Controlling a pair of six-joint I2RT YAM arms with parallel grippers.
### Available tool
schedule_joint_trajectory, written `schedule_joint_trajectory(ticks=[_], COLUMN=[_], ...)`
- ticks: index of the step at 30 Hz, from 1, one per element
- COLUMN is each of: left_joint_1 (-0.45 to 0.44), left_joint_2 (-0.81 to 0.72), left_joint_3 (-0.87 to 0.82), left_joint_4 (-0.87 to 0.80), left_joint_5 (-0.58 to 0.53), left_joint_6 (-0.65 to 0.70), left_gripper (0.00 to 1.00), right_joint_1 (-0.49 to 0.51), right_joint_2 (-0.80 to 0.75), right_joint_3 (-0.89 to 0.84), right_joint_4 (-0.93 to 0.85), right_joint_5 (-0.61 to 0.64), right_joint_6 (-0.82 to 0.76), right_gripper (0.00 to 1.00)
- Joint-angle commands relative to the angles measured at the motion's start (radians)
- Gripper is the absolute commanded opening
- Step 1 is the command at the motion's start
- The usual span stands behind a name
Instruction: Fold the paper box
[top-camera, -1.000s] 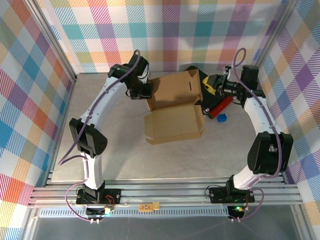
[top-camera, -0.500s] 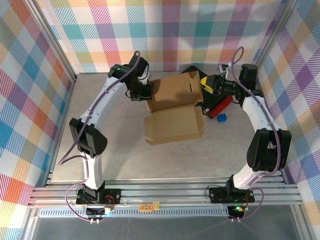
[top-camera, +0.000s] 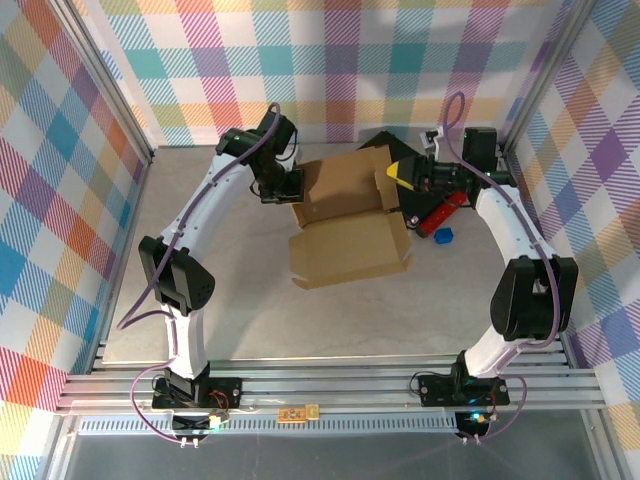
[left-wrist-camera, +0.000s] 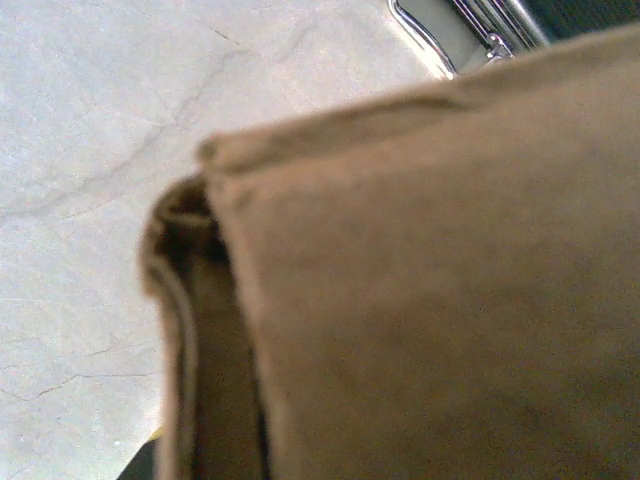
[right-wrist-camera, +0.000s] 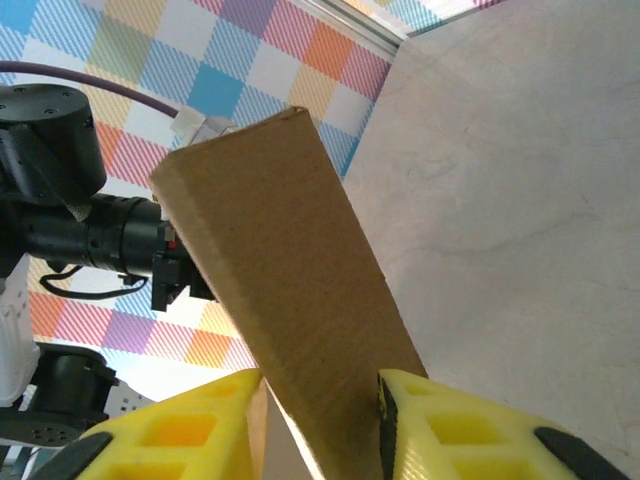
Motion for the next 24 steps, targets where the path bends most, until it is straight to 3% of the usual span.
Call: schedule_joint_trajectory(ticks=[1,6,13,24], left_joint_1=[0.007,0.007,0.002,-0.014], left_joint_2=[0.007,0.001,-0.004,-0.001], left_joint_3=[0.03,0.03,0.032,0.044], left_joint_4=[-0.024,-0.028,-0.032,-0.035], left_joint_5=[0.016,0.009,0.01,-0.008], left_joint_6=[-0.007,-0.008,-0.006,-0.006], left_gripper=[0.0,0.0,0.0,0.0], right_joint_1=[-0.003,0.022,0.098,0.229], right_joint_2=[0.001,-0.02,-0.027,-0.032], right_joint_3=[0.033,0.053,0.117,0.214], right_joint_4=[-0.03,-0.087,-0.231,-0.365], right_joint_5=[0.005,0.059,0.255,0.75], right_joint_6=[-0.046,-0.086,-0.215,-0.341], right_gripper=[0.44,0.46,0.46,0.4])
